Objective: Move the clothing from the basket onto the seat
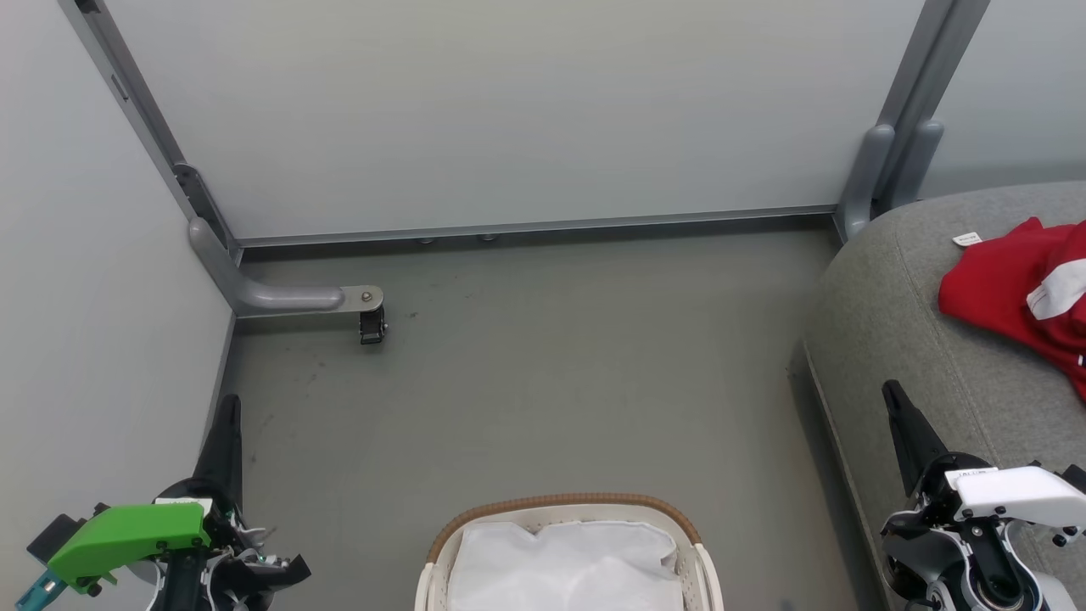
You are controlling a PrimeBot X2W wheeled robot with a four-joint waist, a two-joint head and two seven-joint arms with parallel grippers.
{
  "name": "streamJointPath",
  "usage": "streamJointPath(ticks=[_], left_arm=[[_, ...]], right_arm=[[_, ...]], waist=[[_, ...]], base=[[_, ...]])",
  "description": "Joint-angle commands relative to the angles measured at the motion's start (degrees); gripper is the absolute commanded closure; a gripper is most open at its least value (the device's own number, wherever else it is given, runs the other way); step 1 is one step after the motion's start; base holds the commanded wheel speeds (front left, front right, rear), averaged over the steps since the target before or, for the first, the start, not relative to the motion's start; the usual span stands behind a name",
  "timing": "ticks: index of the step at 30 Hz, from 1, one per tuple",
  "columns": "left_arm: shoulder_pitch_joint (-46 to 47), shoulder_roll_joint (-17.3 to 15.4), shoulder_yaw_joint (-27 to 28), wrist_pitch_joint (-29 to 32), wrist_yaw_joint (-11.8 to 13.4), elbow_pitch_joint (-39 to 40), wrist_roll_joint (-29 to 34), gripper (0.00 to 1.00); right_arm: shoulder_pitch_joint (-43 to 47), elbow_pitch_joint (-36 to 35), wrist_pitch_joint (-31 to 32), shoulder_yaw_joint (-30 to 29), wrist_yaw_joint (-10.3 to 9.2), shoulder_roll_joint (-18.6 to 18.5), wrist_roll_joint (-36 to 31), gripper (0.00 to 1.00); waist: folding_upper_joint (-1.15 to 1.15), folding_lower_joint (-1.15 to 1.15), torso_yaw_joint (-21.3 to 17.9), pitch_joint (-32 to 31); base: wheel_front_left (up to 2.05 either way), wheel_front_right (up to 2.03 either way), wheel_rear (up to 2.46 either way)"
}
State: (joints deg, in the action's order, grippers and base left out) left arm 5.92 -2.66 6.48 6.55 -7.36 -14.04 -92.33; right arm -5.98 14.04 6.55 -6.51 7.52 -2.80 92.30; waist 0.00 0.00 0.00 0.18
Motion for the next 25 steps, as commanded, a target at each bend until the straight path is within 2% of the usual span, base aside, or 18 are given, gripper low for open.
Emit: streamJointPath(ticks=[1,25], left_arm=[[0.65,-0.41,0.11,0.17,-0.26,0.12,-0.18,1.0],[0.65,-0.41,0.11,0.17,-0.26,0.12,-0.18,1.0]], right_arm=[[-0.42,-0.19,0.17,-0.1,-0.06,-0.15,0.22,1.0],[-0.42,-0.19,0.17,-0.1,-0.05,-0.15,0.22,1.0]], waist=[[0.0,0.0,0.0,0.0],[0.0,0.0,0.0,0.0]], base=[[0.0,0.0,0.0],[0.0,0.0,0.0]])
